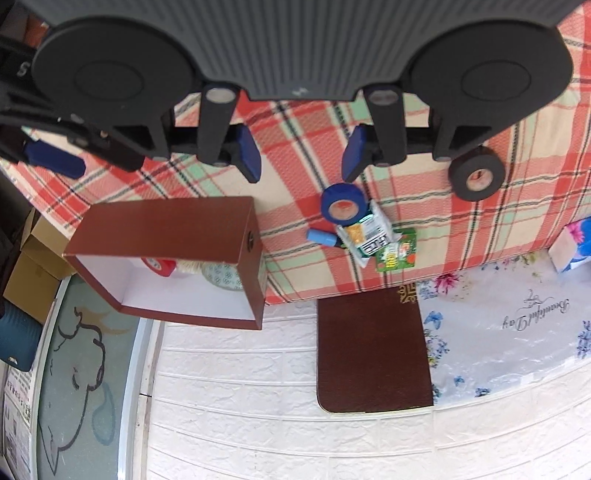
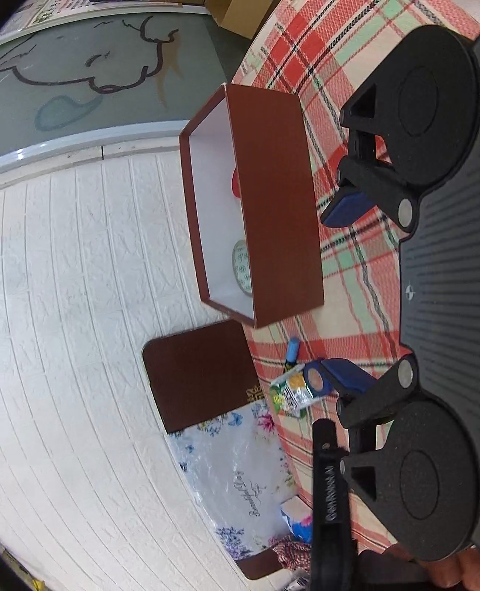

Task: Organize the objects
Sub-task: 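Move the right gripper to the black tape roll and grasp it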

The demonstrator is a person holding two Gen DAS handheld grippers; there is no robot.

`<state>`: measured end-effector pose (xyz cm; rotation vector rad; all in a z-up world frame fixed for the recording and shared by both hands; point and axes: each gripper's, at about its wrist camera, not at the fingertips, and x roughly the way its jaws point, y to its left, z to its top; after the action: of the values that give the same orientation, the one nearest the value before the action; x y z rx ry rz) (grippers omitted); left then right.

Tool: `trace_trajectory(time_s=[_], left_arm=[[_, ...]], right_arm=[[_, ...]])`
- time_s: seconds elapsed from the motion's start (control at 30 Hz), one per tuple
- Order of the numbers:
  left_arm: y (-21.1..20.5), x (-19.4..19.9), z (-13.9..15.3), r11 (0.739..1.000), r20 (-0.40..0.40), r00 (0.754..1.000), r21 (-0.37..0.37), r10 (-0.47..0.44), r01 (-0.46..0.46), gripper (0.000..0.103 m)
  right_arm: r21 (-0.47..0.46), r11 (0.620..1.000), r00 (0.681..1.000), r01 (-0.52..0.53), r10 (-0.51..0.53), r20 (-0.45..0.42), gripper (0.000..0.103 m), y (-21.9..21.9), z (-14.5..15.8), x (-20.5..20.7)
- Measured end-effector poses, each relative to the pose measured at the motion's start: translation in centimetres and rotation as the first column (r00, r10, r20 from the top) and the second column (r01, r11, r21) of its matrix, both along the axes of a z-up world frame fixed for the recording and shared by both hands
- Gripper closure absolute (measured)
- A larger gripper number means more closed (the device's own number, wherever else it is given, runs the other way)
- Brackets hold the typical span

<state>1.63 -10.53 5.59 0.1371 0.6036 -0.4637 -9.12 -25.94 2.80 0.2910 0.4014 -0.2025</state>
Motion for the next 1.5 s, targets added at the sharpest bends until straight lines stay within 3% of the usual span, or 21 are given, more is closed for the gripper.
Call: trace_trajectory(time_s=[0.2, 0.4, 0.87, 1.07, 1.13, 1.2, 1.3, 1.33, 1.4, 1.5], left_arm=[[2.3, -1.3, -0.6, 1.000, 0.011, 1.000, -0.004, 0.018, -0.018, 0.045], [3.6, -1.8, -2.3, 0.996, 0.026, 0.998, 0.064, 0.055, -0.056, 0.041], [9.0, 3.6, -7.5, 0.975, -0.085, 0.974, 0.090, 0.209, -0.202, 0.041], [12.6, 6.3, -8.0, 0.962, -0.055, 0.962, 0.078, 0.268, -0.263, 0.041], [15.2, 7.3, -8.4, 0.945, -0.026, 0.946, 0.069, 0.322, -0.320, 0.040], [18.4, 8.6, -9.0, 0.910, -0.016, 0.911, 0.061, 0.411, -0.410, 0.039], [22.9, 10.3, -10.9, 0.821, 0.051, 0.826, 0.097, 0.561, -0.563, 0.038], [24.4, 10.7, -12.0, 0.792, 0.055, 0.798, 0.103, 0.600, -0.602, 0.031], [27.3, 10.3, -12.2, 0.782, -0.009, 0.784, -0.067, 0.621, -0.620, 0.030], [26.3, 10.6, -12.5, 0.783, 0.023, 0.783, -0.020, 0.622, -0.621, 0.029]], right_arm=[[-0.055, 0.998, 0.999, -0.037, 0.038, 0.010, 0.024, 3.5, 0.8, -0.9], [-0.049, 0.998, 0.999, -0.044, 0.043, -0.005, 0.024, 4.9, -0.3, -0.3], [-0.051, 0.985, 0.973, -0.166, 0.155, -0.168, 0.027, 7.5, -4.9, 5.6], [-0.040, 0.970, 0.951, -0.241, 0.228, -0.211, 0.027, 9.4, -6.1, 8.5], [-0.049, 0.957, 0.937, -0.287, 0.270, -0.222, 0.027, 10.7, -6.4, 10.0], [-0.065, 0.936, 0.919, -0.345, 0.323, -0.225, 0.027, 12.4, -6.7, 11.4], [-0.125, 0.885, 0.880, -0.449, 0.414, -0.234, 0.027, 16.1, -7.4, 13.7], [-0.146, 0.866, 0.867, -0.478, 0.438, -0.239, 0.027, 17.2, -7.7, 14.6], [-0.177, 0.833, 0.842, -0.524, 0.477, -0.251, 0.030, 19.4, -8.3, 17.0], [-0.210, 0.821, 0.842, -0.531, 0.484, -0.240, 0.030, 21.5, -8.3, 21.5]])
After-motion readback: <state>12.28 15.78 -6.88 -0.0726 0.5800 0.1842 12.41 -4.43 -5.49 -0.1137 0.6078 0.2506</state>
